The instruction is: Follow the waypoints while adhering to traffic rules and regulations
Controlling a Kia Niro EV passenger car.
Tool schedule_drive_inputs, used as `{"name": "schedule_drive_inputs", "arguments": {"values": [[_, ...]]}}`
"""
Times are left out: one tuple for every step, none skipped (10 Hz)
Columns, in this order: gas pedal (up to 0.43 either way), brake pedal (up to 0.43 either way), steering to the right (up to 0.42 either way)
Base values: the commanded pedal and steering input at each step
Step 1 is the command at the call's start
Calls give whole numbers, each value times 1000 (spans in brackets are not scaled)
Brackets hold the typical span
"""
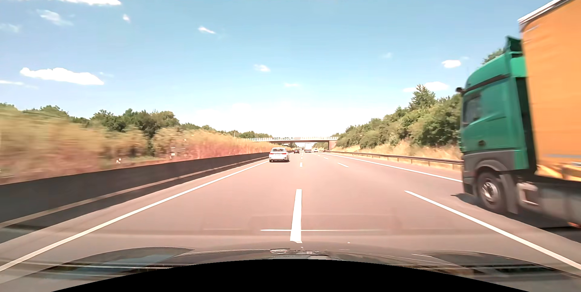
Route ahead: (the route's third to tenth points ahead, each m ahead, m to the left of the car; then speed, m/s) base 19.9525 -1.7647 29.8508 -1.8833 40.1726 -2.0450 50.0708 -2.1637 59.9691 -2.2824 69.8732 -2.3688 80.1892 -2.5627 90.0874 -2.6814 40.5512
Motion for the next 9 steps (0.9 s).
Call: {"name": "schedule_drive_inputs", "arguments": {"values": [[0, 0, -2], [0, 0, -1], [0, 0, -1], [0, 0, -1], [0, 0, -1], [0, 0, -1], [0, 0, 0], [0, 0, 0], [0, 0, 0]]}}
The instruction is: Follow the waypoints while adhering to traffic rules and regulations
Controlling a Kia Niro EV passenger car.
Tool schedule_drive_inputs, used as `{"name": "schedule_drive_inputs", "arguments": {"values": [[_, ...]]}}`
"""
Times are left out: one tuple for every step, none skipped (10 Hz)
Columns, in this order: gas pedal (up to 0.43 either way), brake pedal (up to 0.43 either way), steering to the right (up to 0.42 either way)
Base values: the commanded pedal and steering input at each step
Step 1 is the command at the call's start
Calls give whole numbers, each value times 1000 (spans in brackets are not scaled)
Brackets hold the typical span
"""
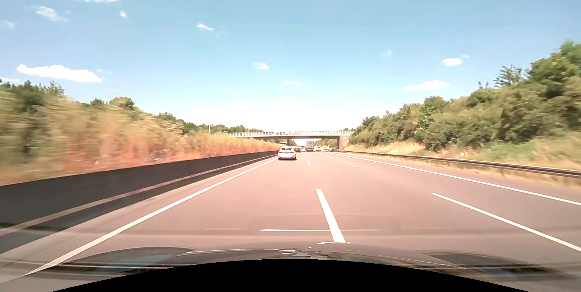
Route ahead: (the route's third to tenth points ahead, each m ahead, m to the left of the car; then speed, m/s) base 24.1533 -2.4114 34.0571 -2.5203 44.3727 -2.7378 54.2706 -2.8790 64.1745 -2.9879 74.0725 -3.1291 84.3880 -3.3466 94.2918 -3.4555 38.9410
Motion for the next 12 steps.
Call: {"name": "schedule_drive_inputs", "arguments": {"values": [[0, 0, 0], [0, 0, 0], [0, 0, 1], [0, 0, 1], [0, 0, 1], [0, 0, 1], [0, 0, 2], [0, 0, 1], [0, 0, 0], [0, 0, 1], [0, 0, 1], [0, 0, 1]]}}
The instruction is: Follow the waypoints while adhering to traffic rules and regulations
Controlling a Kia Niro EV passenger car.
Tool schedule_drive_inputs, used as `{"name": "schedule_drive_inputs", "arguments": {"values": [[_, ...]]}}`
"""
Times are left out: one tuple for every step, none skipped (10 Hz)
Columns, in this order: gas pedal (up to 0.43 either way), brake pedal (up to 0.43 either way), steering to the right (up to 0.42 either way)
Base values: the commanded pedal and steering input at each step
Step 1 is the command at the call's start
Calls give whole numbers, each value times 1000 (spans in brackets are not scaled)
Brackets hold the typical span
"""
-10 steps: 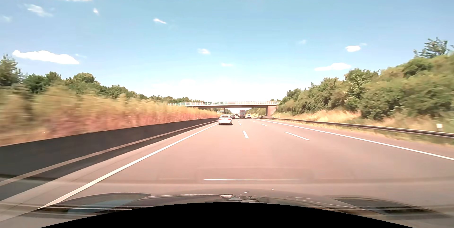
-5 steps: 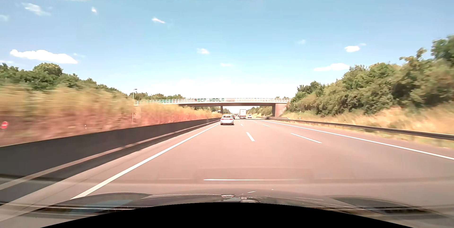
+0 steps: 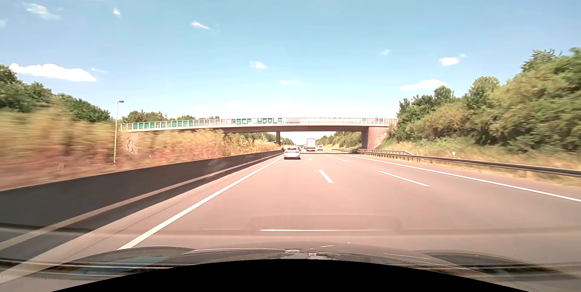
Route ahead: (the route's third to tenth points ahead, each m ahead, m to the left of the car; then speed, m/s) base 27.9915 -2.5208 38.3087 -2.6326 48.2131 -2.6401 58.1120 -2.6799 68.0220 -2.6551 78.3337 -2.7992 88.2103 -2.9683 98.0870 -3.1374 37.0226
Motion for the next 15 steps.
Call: {"name": "schedule_drive_inputs", "arguments": {"values": [[0, 0, 1], [0, 0, 1], [67, 0, 1], [118, 0, 0], [118, 0, 0], [118, 0, 0], [118, 0, 0], [130, 0, 0], [130, 0, 0], [130, 0, 0], [130, 0, 0], [130, 0, 0], [138, 0, 0], [169, 0, -1], [189, 0, 0]]}}
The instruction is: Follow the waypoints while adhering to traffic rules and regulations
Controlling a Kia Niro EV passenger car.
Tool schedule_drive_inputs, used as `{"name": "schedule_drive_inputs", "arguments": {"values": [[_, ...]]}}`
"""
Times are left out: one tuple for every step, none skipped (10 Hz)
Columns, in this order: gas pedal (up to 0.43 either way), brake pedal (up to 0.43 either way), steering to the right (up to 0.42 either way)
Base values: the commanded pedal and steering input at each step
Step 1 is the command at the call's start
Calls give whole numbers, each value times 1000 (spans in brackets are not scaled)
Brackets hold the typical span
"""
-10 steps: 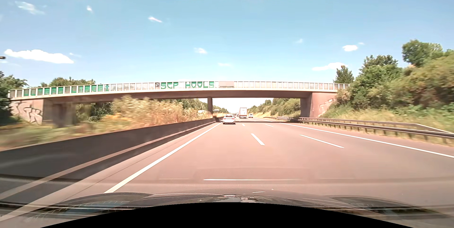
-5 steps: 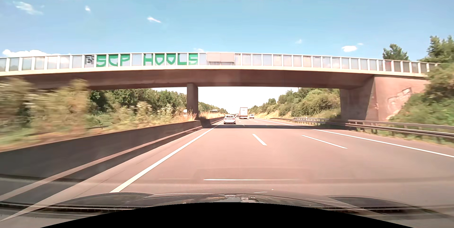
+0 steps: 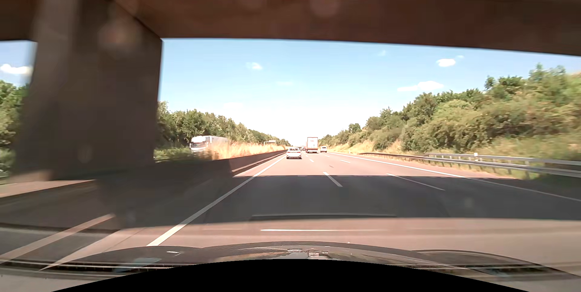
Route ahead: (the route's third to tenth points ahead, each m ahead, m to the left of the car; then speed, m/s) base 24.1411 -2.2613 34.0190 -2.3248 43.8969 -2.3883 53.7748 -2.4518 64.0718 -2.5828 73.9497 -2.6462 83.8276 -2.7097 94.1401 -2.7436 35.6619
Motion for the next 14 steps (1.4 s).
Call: {"name": "schedule_drive_inputs", "arguments": {"values": [[189, 0, 0], [197, 0, 0], [197, 0, -1], [197, 0, -1], [209, 0, -1], [228, 0, -1], [268, 0, -1], [287, 0, -1], [311, 0, -1], [311, 0, -1], [311, 0, -1], [311, 0, -1], [311, 0, -2], [311, 0, -2]]}}
